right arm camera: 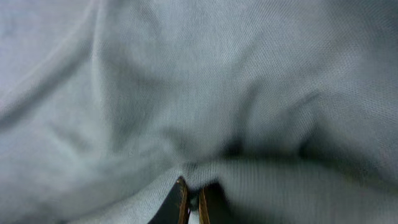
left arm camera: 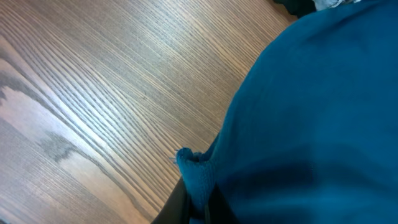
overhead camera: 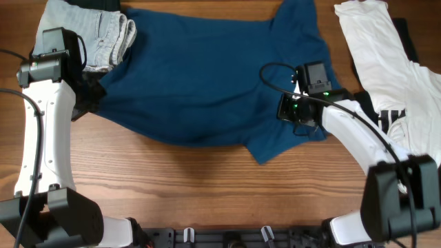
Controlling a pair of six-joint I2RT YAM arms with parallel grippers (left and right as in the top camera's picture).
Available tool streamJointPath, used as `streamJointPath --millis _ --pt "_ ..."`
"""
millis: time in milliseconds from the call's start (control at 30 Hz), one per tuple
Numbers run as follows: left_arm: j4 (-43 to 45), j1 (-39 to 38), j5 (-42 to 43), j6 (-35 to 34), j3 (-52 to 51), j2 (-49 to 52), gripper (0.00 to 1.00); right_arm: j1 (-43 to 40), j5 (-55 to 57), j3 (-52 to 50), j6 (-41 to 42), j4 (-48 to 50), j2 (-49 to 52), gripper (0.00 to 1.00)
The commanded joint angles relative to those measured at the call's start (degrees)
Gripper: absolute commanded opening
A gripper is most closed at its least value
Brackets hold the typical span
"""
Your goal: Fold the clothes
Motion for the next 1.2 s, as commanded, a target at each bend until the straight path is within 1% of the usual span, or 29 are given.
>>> streamJointPath --millis 0,33,67,233,300,400,533,667,800,867,1000,1167 --pt "0.28 0.46 0.0 0.9 -0.07 -0.92 0.04 -0.46 -0.7 1.92 -1.11 -0.48 1.75 0.67" --pt "0.28 0.46 0.0 0.9 -0.07 -0.92 0.04 -0.46 -0.9 2.69 -1.79 -2.05 1.25 0.74" --pt "0.33 0.46 0.0 0.9 -0.07 -0.92 0.04 -0.44 -0.85 3.56 -1.86 -3.8 0.59 0.76" --pt "0.96 0.46 0.02 0.9 -0.07 -0.92 0.04 -0.42 -0.81 5.66 -1.55 -12.46 -4.72 0.77" --pt "0.92 0.46 0.07 0.9 -0.07 -0.92 0.04 -0.22 0.28 5.14 0.13 -18.36 -5.03 0.76" --pt "1.11 0.46 0.46 0.87 -0.07 -0.92 0.04 -0.22 0.24 1.84 2.71 -19.15 -5.03 0.73" --pt "1.42 0.46 0.63 0.87 -0.07 -0.92 0.04 -0.22 -0.46 -3.39 4.83 -16.5 -5.01 0.68" --pt "2.47 0.46 0.68 0.87 -0.07 -0.92 0.04 1.64 -0.37 -7.78 6.6 -13.22 -5.01 0.58" --pt "2.56 0.46 0.68 0.85 -0.07 -0.92 0.04 4.13 0.37 -9.92 8.31 -9.05 -5.01 0.52" --pt "2.64 0.46 0.68 0.87 -0.07 -0.92 0.04 4.81 1.14 -11.21 9.25 -7.15 -5.01 0.48" --pt "2.67 0.46 0.68 0.87 -0.07 -0.92 0.04 5.05 1.99 -13.88 9.99 -5.14 -4.96 0.45" --pt "2.67 0.46 0.98 0.85 -0.07 -0.92 0.04 5.05 2.25 -16.17 9.77 0.0 -4.68 0.45"
